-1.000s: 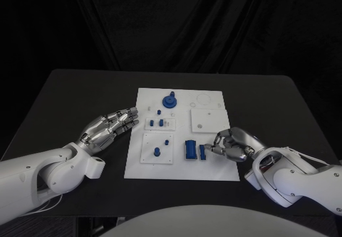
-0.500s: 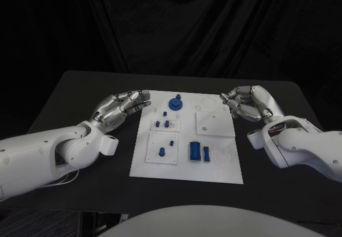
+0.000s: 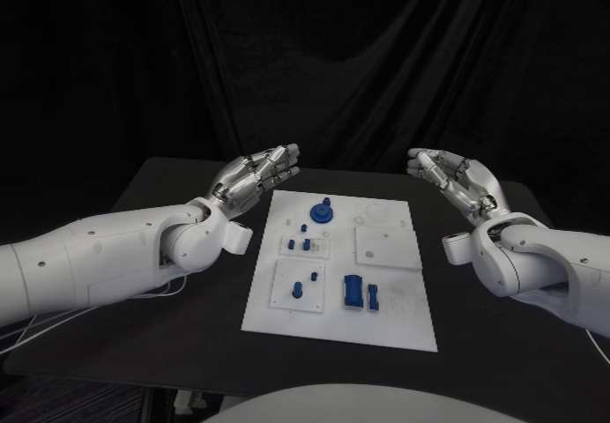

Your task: Assemble the parts on the task board

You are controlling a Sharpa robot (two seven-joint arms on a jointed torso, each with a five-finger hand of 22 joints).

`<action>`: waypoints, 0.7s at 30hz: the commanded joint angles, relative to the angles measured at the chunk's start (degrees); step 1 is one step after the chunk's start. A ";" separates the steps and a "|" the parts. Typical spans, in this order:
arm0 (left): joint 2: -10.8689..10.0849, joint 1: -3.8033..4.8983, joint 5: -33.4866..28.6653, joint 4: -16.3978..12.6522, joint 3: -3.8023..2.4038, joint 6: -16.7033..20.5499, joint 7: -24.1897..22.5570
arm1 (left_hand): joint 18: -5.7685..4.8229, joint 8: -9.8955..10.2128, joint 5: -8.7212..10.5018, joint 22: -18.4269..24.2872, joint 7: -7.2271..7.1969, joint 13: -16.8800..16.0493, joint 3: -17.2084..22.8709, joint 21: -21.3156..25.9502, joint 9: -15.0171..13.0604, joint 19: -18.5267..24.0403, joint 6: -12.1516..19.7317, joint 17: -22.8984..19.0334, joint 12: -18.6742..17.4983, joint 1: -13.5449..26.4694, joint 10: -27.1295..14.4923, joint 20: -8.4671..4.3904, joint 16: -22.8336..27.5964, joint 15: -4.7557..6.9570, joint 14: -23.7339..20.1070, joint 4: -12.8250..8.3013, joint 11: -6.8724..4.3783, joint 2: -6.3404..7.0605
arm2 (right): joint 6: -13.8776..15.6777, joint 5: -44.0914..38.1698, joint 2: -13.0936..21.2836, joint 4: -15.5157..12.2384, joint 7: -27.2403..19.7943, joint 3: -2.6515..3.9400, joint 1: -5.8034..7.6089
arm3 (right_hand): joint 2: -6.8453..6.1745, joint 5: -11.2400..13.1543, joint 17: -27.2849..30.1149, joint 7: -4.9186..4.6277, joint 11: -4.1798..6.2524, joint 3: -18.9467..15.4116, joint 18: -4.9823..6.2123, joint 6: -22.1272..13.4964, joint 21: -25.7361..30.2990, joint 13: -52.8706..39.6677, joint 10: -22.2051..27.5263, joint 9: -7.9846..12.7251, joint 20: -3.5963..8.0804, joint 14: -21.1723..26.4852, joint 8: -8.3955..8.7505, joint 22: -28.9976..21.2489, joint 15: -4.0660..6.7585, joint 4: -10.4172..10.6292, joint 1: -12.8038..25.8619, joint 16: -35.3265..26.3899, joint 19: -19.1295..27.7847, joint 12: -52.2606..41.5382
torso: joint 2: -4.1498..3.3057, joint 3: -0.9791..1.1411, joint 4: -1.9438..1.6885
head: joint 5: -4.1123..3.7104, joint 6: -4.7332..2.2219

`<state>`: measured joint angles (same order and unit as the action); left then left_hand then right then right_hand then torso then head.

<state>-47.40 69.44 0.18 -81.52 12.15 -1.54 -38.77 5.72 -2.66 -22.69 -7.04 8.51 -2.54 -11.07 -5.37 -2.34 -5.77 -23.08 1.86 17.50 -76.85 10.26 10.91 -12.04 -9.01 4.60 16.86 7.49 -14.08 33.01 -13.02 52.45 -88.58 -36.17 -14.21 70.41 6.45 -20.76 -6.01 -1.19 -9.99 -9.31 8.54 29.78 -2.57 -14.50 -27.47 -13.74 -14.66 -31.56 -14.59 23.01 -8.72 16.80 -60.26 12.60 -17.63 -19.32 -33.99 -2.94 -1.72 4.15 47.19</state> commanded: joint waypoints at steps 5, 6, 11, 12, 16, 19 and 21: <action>3.51 -0.15 -0.78 4.72 -0.08 -2.82 -9.79 | 2.87 1.50 10.27 3.52 -15.12 1.34 -5.40 3.04 1.20 3.81 15.13 -1.21 -10.56 3.81 -9.51 3.44 8.66 -0.08 -4.38 -0.11 -7.14 -1.39 | -8.71 5.65 -0.76 1.97 -5.95 0.02 -1.72 | 2.79 0.97 3.65 5.30 3.90 -4.94 1.46 -11.37 1.60 7.82 16.56 9.03 -0.58 21.08 7.66 -16.59 2.17 0.08 -1.81 -5.39 14.77 2.63 | 3.93 0.70 1.43 | 1.29 1.13; 3.94 -0.24 -0.79 5.34 -0.08 -2.89 -9.55 | 3.25 1.71 10.51 3.67 -17.42 1.47 -5.79 3.14 1.35 3.94 16.54 -1.34 -11.27 4.07 -9.79 3.64 9.38 -0.05 -4.49 -0.11 -7.18 -1.53 | -9.01 5.69 -0.78 2.12 -5.97 0.02 -1.96 | 3.26 0.97 3.77 5.89 4.17 -5.55 1.66 -12.32 1.59 8.44 18.23 9.81 -0.52 22.72 8.52 -16.82 2.44 -0.04 -2.15 -5.47 14.88 2.35 | 4.11 0.87 1.62 | 1.46 1.07; 3.33 -0.30 -0.29 4.23 -0.32 0.05 0.20 | -0.11 2.66 15.18 7.04 -14.51 2.54 0.61 5.37 2.34 5.77 23.08 -1.86 -17.50 31.91 -10.26 -1.78 12.04 3.34 -4.60 -6.44 -7.49 4.40 | -3.37 4.05 -1.29 1.55 -1.36 1.05 -2.14 | -6.45 14.05 6.01 1.19 9.99 4.60 -8.54 -23.68 2.57 14.50 27.47 13.74 9.56 31.56 14.59 -23.01 8.72 -11.09 38.79 -12.60 17.63 13.71 | 2.73 0.53 0.95 | 0.93 0.40; 3.32 -0.41 -0.29 4.07 -0.47 0.62 0.31 | -0.11 2.66 15.53 7.04 -14.15 2.54 1.09 5.37 2.34 5.77 23.08 -1.86 -17.50 33.96 -10.26 -2.23 12.04 3.67 -4.60 -6.92 -7.49 4.83 | -2.79 4.41 -1.55 1.44 -1.05 1.57 -2.46 | -6.45 14.88 6.01 1.19 9.99 5.25 -8.54 -24.45 2.57 14.50 27.47 13.74 10.19 31.56 14.59 -23.01 8.72 -11.75 41.39 -12.60 17.63 14.41 | 2.73 0.58 0.97 | 0.81 0.11; 3.27 -1.18 -0.28 2.98 -1.49 4.56 1.07 | -0.81 2.66 16.65 7.04 -13.22 2.54 2.63 5.37 2.34 5.77 23.08 -1.86 -17.50 40.55 -10.26 -3.62 12.04 4.37 -4.60 -8.45 -7.49 6.24 | 1.14 6.84 -3.31 0.64 1.05 5.15 -4.67 | -6.45 20.76 6.01 1.19 9.99 9.31 -8.54 -29.78 2.57 14.50 27.47 13.74 14.66 31.56 14.59 -23.01 8.72 -16.80 51.75 -12.60 17.63 19.32 | 2.75 0.94 1.08 | 0.06 -1.86; 3.21 -1.95 -0.27 1.90 -2.49 8.43 1.81 | -0.80 2.66 17.27 7.04 -12.76 2.54 3.52 5.37 2.34 5.77 23.08 -1.86 -17.50 44.39 -10.26 -4.39 12.04 4.80 -4.60 -9.35 -7.49 7.08 | 4.84 9.14 -4.96 -0.11 3.03 8.51 -6.74 | -6.45 20.76 6.01 1.19 9.99 9.31 -8.54 -29.78 2.57 14.50 27.47 13.74 14.66 31.56 14.59 -23.01 8.72 -16.80 55.19 -12.60 17.63 19.32 | 2.76 1.29 1.20 | -0.69 -3.79; 3.16 -2.74 -0.26 0.79 -3.53 12.45 2.58 | -1.44 2.66 17.81 7.04 -8.51 2.54 4.25 5.37 2.34 5.77 23.08 -1.86 -17.50 47.56 -10.26 -4.99 12.04 9.01 -4.60 -10.08 -7.49 7.76 | 7.46 10.76 -6.13 -0.63 4.43 10.90 -8.21 | -6.45 20.76 6.01 1.19 9.99 9.31 -8.54 -29.78 2.57 14.50 27.47 13.74 14.66 31.56 14.59 -23.01 8.72 -16.80 60.26 -12.60 17.63 19.32 | 2.77 1.66 1.31 | -1.46 -5.81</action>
<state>-44.24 67.16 -0.09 -79.96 8.91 3.32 -37.34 6.11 -0.28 -6.74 -0.31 -5.01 -0.16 -9.36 -0.40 -0.15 -0.15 -0.77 0.10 0.82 -40.22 0.27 8.14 -0.42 -4.45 0.02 9.30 0.07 -8.69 33.62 -6.25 46.63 -88.80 -35.75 -3.68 62.95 -0.03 -0.20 -0.05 -0.02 -0.01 -0.05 0.41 0.21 -0.20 -0.05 -0.19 -0.05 -0.29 -0.29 -0.20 0.05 -0.01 0.21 -1.18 0.21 -0.02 -0.20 -31.22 -1.81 -0.60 3.28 43.04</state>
